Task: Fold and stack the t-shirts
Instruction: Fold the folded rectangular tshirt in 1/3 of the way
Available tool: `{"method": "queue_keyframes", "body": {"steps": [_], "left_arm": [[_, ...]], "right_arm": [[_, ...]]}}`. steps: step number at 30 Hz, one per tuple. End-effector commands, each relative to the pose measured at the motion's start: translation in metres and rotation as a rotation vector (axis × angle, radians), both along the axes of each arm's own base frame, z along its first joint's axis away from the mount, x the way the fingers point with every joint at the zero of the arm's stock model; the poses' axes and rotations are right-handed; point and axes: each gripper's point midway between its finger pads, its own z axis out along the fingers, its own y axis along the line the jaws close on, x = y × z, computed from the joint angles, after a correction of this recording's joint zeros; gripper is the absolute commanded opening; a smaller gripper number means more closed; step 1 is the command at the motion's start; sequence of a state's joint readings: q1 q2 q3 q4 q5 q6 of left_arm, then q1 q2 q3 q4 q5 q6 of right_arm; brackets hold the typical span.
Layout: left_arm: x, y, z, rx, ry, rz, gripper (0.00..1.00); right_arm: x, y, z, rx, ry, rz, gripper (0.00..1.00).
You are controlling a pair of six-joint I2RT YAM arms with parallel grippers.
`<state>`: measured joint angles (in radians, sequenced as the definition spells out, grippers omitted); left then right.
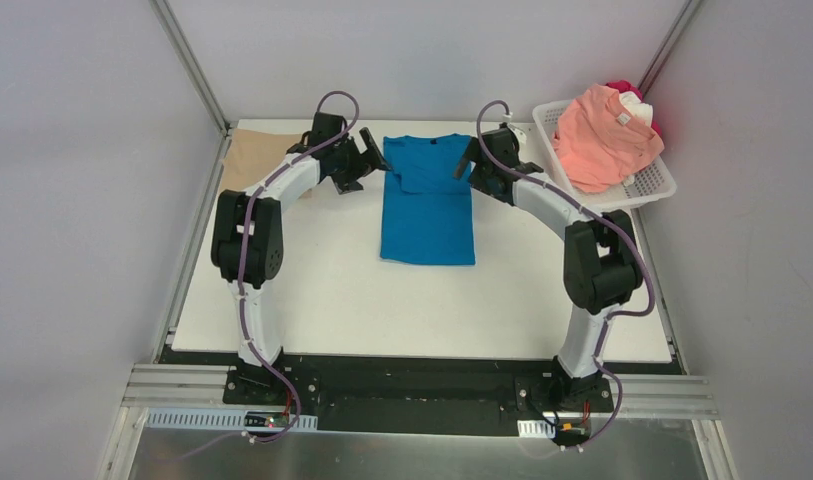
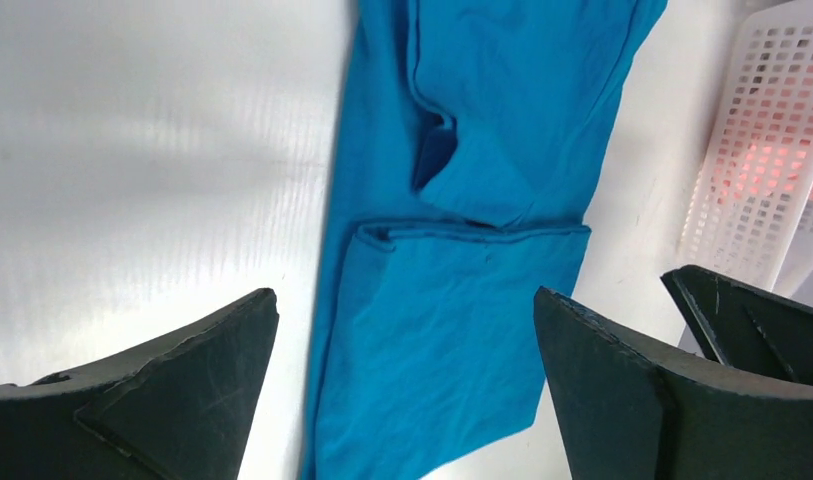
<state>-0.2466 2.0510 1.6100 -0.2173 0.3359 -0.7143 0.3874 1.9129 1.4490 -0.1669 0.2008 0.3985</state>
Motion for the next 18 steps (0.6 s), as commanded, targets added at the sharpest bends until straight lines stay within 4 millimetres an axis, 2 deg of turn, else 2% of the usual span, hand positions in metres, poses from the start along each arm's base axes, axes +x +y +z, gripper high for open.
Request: {"method": "queue_keyframes", "body": {"steps": [1, 5, 10, 13, 18], "left_arm": [[-0.032, 0.003, 0.04, -0.015, -0.061, -0.061, 0.99], [-0.085, 0.001, 0.021, -0.025, 0.015, -0.113, 0.99], [-0.148, -0.01, -0.016, 0.017, 0.125, -0.14, 0.99], [-0.165, -0.009, -0.039, 0.047, 0.186, -0.121, 0.98], [-0.173, -0.01, -0.057, 0.074, 0.227, -0.113, 0.85]], "right_arm": [[-0.027, -0.018, 0.032, 0.013, -0.038, -0.043, 1.0], [-0.069, -0.015, 0.022, 0.1, 0.041, -0.019, 1.0], [-0.127, -0.007, -0.003, 0.237, 0.186, 0.0, 0.99], [-0.148, -0.003, -0.021, 0.295, 0.266, -0.012, 0.99], [-0.167, -0.003, -0.044, 0.324, 0.333, -0.027, 0.99]]}}
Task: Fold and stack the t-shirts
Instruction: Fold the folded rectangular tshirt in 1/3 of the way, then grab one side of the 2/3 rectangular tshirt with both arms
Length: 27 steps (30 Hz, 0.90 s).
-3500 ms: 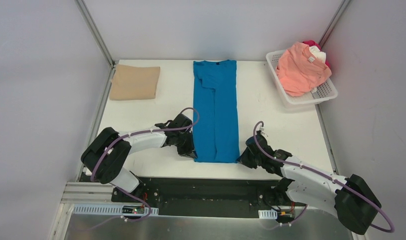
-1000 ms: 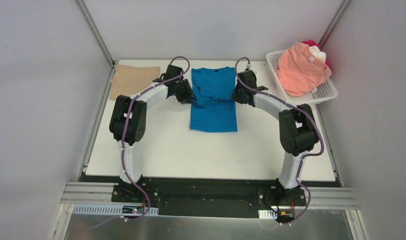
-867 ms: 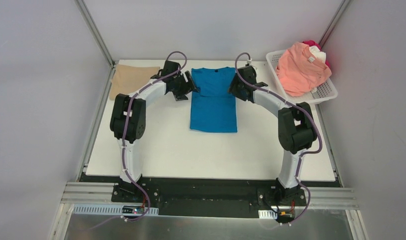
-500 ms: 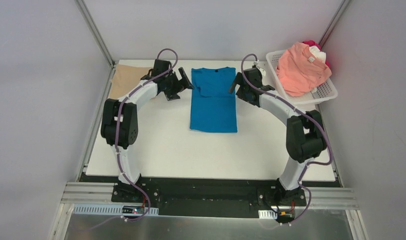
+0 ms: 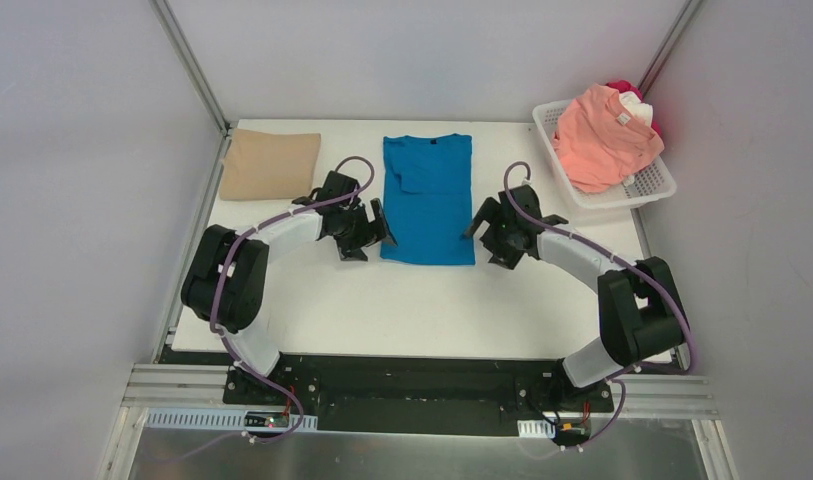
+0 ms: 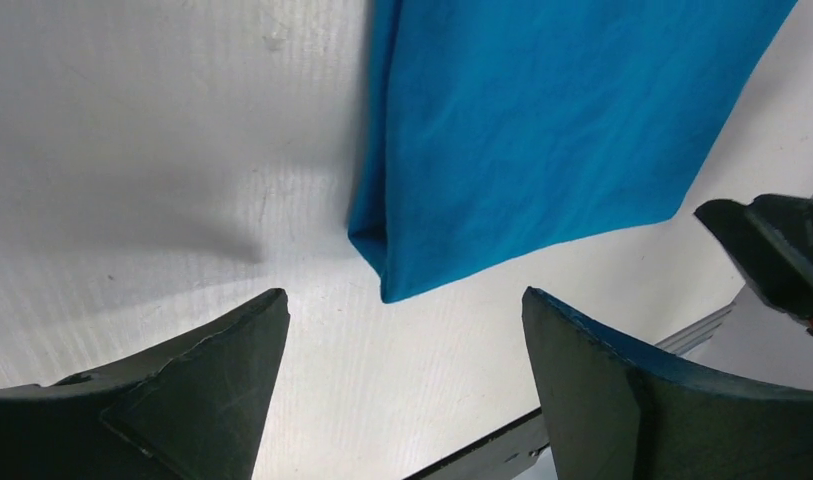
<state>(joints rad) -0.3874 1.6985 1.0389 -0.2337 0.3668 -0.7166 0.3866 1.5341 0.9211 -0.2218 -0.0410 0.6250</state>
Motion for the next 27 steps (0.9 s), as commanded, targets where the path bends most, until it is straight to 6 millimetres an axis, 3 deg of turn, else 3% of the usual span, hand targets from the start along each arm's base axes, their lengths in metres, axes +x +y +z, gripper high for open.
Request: {"method": "queue_keyframes", "body": {"steps": [1, 9, 12, 17, 19, 21, 27], "left_arm": [[0.001, 0.004, -0.009, 0.029, 0.006, 0.04, 0.81], [-0.008, 0.008, -0.04, 0.072, 0.08, 0.064, 0.63], [-0.007, 0.006, -0.047, 0.069, 0.101, 0.06, 0.49], [-0.01, 0.005, -0.051, 0.063, 0.108, 0.048, 0.17], [-0.01, 0.004, -0.052, 0.061, 0.097, 0.04, 0.12], [-0.01, 0.002, -0.053, 0.061, 0.094, 0.035, 0.02], [-0.01, 0.003, -0.057, 0.067, 0.099, 0.037, 0.0]], "right_arm": [[-0.014, 0.007, -0.004, 0.088, 0.048, -0.029, 0.99], [-0.027, 0.006, -0.024, 0.102, 0.106, -0.052, 0.89], [-0.03, 0.007, -0.031, 0.107, 0.127, -0.049, 0.81], [-0.033, 0.005, -0.036, 0.102, 0.13, -0.056, 0.66], [-0.032, 0.005, -0.038, 0.1, 0.125, -0.059, 0.59], [-0.032, 0.005, -0.039, 0.098, 0.126, -0.06, 0.54], [-0.029, 0.009, -0.047, 0.116, 0.133, -0.054, 0.44]]}}
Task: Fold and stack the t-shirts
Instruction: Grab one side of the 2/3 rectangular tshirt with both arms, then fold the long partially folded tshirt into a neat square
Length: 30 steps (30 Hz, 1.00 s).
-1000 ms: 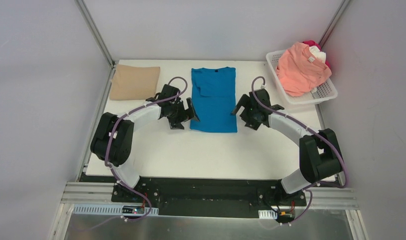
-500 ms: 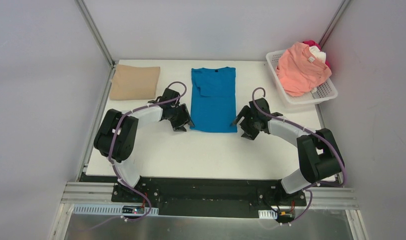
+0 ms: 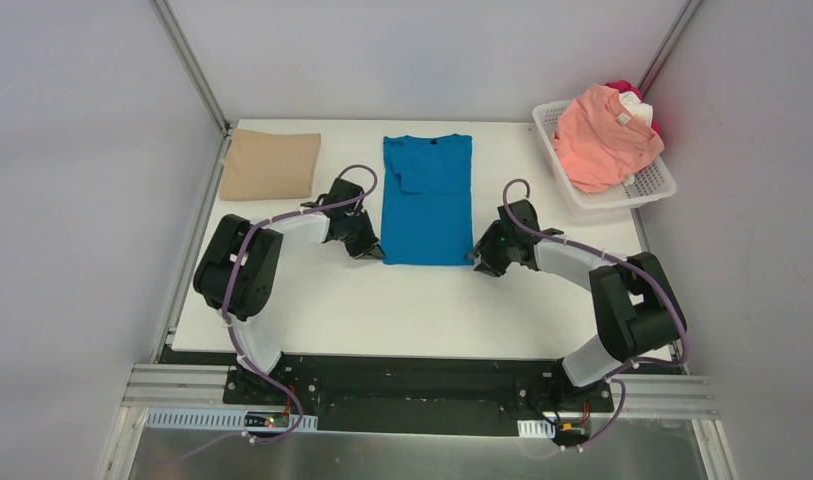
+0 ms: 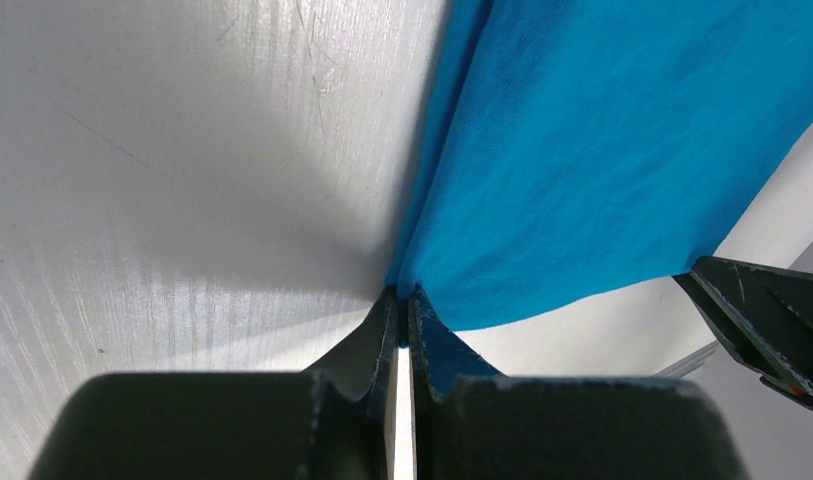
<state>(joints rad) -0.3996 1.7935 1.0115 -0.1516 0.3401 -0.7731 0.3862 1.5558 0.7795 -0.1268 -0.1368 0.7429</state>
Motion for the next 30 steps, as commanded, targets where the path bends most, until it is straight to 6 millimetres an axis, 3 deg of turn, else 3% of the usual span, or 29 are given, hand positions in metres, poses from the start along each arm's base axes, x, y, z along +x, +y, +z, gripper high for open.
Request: {"method": "queue_keyframes", "body": {"steps": [1, 3, 7, 11, 15, 19, 23, 30], "left_arm": [[-0.012, 0.007, -0.02, 0.05, 0.043, -0.011, 0.0], [-0.013, 0.008, -0.021, 0.053, 0.041, -0.008, 0.0], [-0.015, 0.011, -0.017, 0.057, 0.022, 0.004, 0.0], [-0.031, 0.018, -0.009, 0.062, -0.017, 0.045, 0.0], [-0.065, 0.021, 0.006, 0.06, -0.073, 0.024, 0.0], [-0.097, 0.027, 0.039, 0.0, -0.165, 0.048, 0.0], [-0.124, 0.048, 0.078, -0.005, -0.286, 0.068, 0.0], [-0.154, 0.05, 0.153, -0.214, -0.52, 0.01, 0.0]], "right_arm": [[0.004, 0.002, -0.01, 0.012, 0.006, -0.009, 0.41], [0.006, 0.004, -0.012, 0.019, 0.003, -0.006, 0.31], [0.002, 0.007, -0.012, 0.03, -0.002, 0.025, 0.01], [-0.018, 0.01, 0.001, 0.073, -0.005, 0.09, 0.0], [-0.068, 0.017, 0.022, 0.156, 0.088, 0.219, 0.0], [-0.124, 0.019, 0.051, 0.241, 0.2, 0.359, 0.0], [-0.169, 0.03, 0.097, 0.422, 0.269, 0.505, 0.0], [-0.204, 0.038, 0.166, 0.633, 0.243, 0.669, 0.0]]}}
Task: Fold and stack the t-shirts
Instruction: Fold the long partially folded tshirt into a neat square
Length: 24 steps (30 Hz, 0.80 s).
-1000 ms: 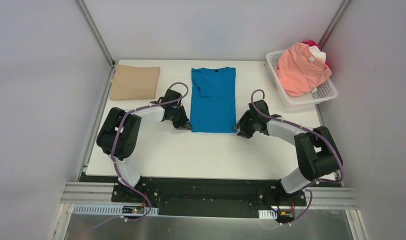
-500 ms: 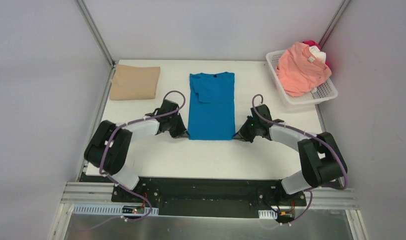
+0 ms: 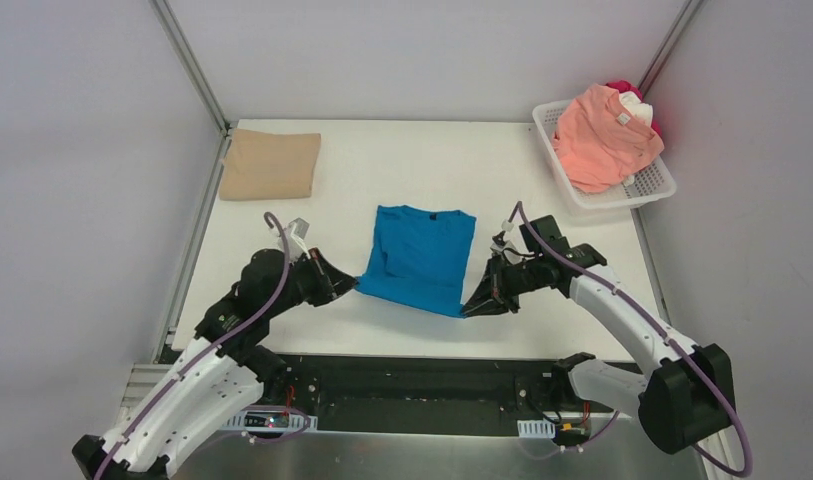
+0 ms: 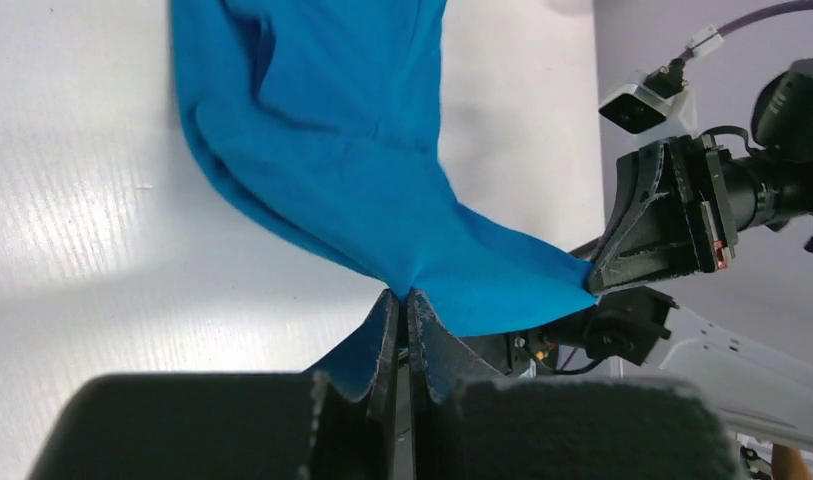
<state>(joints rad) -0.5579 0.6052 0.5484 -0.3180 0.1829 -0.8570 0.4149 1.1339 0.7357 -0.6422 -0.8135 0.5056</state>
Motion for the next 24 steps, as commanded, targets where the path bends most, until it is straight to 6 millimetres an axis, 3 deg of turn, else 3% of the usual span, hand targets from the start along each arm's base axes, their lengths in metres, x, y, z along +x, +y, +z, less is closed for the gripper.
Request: {"method": "queue_keyframes", "body": {"steps": [1, 6, 13, 24], "left_arm": [[-0.015, 0.01, 0.01, -0.013, -0.036, 0.002, 0.0], [-0.002, 0.016, 0.016, 0.03, -0.053, 0.053, 0.0], [0.044, 0.017, 0.038, 0.111, -0.121, 0.151, 0.0], [0.107, 0.019, 0.045, 0.268, -0.152, 0.283, 0.0]], "right_arm": [[-0.034, 0.006, 0.058, 0.202, 0.038, 0.136, 0.0], [-0.012, 0.008, 0.057, 0.142, -0.064, 0.074, 0.0], [0.035, 0.006, 0.052, 0.039, -0.157, -0.031, 0.0], [0.092, -0.003, 0.044, -0.047, -0.161, -0.13, 0.0]]}}
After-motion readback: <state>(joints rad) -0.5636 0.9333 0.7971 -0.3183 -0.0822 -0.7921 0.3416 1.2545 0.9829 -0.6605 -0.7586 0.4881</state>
